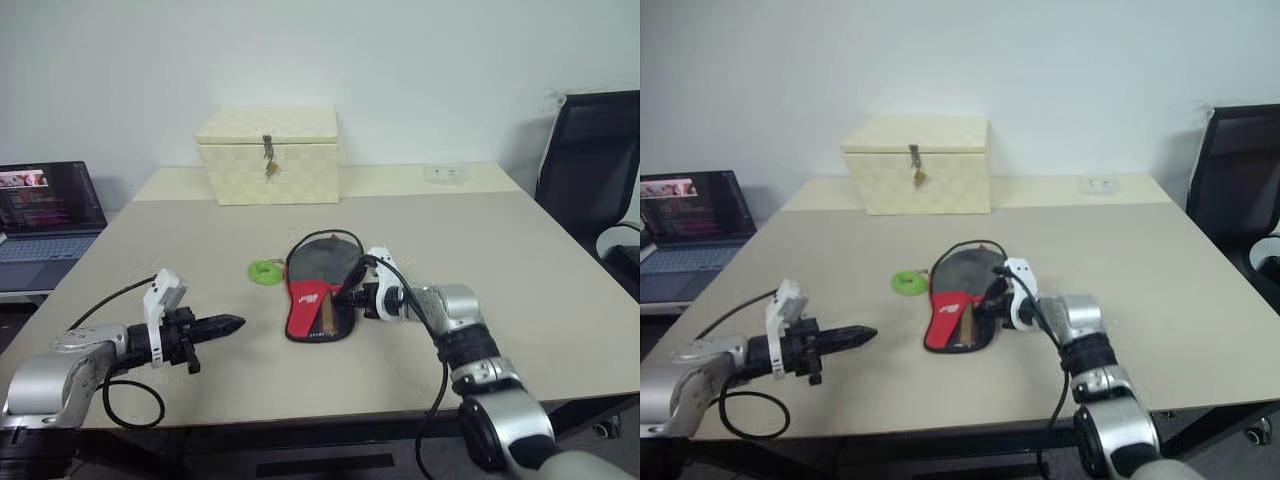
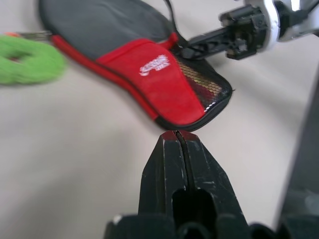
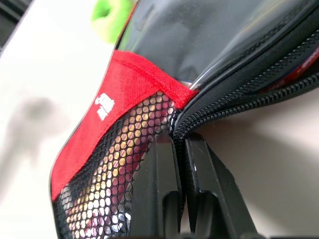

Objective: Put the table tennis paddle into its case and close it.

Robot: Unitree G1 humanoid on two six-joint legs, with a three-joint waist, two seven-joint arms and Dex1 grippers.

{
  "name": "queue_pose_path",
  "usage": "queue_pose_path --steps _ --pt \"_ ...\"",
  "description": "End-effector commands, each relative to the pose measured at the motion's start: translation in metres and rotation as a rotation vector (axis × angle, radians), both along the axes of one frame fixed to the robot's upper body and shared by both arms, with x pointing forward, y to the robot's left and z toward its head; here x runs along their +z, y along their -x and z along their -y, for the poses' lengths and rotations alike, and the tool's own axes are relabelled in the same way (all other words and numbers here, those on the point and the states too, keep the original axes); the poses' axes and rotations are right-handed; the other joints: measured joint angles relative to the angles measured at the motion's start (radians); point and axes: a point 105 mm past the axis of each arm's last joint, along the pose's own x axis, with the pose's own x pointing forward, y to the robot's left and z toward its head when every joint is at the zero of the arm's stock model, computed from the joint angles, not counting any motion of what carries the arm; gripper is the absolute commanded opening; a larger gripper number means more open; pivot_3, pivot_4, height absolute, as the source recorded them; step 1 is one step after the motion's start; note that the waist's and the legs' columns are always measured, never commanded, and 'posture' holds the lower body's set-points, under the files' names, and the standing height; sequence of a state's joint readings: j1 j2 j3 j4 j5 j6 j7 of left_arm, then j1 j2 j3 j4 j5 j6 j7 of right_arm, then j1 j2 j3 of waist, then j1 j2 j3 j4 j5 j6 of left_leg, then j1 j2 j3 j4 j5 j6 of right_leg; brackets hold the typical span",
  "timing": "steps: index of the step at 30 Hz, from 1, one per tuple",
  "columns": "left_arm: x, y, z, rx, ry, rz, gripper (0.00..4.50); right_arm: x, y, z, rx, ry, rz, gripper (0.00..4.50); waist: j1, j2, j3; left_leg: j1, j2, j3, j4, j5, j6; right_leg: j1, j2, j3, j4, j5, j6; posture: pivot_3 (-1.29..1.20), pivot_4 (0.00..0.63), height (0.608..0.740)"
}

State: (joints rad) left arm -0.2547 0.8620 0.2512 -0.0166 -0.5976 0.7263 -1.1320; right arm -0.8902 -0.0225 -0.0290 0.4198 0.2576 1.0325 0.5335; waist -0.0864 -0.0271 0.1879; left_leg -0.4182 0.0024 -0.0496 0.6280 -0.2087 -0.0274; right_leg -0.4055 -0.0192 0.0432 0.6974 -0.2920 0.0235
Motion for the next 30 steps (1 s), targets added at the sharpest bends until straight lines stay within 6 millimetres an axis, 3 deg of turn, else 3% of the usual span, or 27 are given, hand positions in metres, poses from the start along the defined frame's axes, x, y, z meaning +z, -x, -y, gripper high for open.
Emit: queue_pose_path --steps 1,5,11,16,30 --pt "0.013 0.011 0.013 -0.105 -0.004 0.034 0.0 0.016 0.025 -0.028 0.085 -0.054 0.031 0.04 0.0 0.0 0.0 0.0 0.0 0.0 0.0 0.0 0.0 0.0 0.0 0.0 0.0 0.0 0.0 0.0 0.15 0.74" --pt "0.014 0.016 0.019 -0.131 0.018 0.035 0.0 0.011 0.05 -0.035 0.098 -0.082 -0.009 0.04 0.001 0.0 0.0 0.0 0.0 0.0 0.0 0.0 0.0 0.0 0.0 0.0 0.0 0.0 0.0 0.0 0.15 0.74" --pt "0.01 0.017 0.02 -0.141 0.02 0.018 0.0 0.001 0.085 -0.019 0.124 -0.07 -0.068 0.04 0.006 0.0 0.0 0.0 0.0 -0.001 0.0 0.0 0.0 0.001 0.0 -0.001 -0.001 0.0 0.0 0.0 0.15 0.74" --pt "0.009 0.012 0.022 -0.148 0.015 0.015 0.0 -0.006 0.088 -0.008 0.08 -0.052 -0.097 0.04 0.006 0.0 0.0 0.0 0.0 -0.001 0.0 0.0 0.0 0.001 0.0 -0.001 0.0 0.0 0.0 0.0 0.15 0.74" --pt "0.01 0.004 0.022 -0.141 0.009 0.032 0.0 -0.009 0.084 -0.022 -0.032 -0.145 -0.179 0.04 0.006 0.0 0.0 0.0 0.0 -0.001 0.0 0.0 0.0 0.001 0.0 -0.001 -0.001 0.0 0.0 0.0 0.15 0.74"
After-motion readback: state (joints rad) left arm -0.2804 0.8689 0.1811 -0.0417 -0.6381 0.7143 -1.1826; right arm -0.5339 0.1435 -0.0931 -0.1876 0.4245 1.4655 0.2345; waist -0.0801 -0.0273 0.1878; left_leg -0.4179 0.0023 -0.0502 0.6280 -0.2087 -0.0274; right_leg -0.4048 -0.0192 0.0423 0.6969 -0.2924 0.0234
